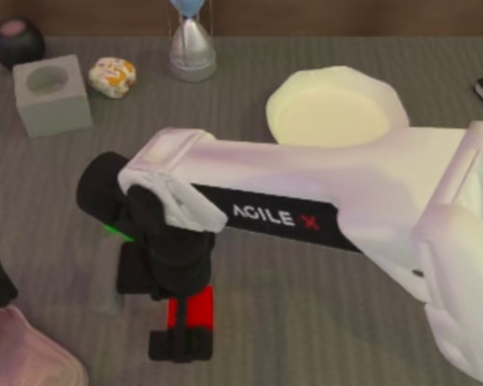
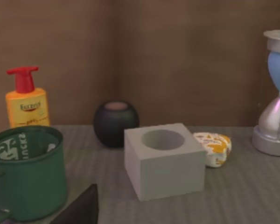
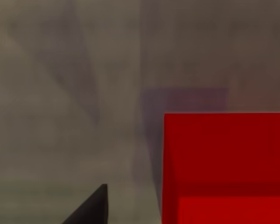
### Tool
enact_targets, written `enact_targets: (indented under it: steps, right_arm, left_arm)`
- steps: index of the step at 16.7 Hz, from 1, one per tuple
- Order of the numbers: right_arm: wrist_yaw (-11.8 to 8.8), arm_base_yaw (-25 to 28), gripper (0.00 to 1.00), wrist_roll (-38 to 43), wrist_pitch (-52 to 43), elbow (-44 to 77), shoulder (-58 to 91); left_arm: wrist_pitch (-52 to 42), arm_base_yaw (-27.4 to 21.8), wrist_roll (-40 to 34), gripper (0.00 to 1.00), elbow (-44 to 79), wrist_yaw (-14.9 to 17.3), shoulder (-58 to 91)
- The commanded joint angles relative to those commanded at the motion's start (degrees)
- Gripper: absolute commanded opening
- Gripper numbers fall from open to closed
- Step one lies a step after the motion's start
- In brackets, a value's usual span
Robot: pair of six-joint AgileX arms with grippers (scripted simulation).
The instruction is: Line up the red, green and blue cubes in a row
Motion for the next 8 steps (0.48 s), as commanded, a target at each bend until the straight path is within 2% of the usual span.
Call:
enact_targets:
  steps: [5,8]
  right_arm:
    - [0.0,-0.1,1.00,0.0,-0.2,0.2,0.0]
    - [0.0,0.2,1.00,-0.2,-4.2,3.8,-0.6]
  left_arm:
    - [0.0,0.0,0.0,1.00,0.0,0.0,0.0]
    - [0.0,0.0,0.0,1.00,0.0,0.0,0.0]
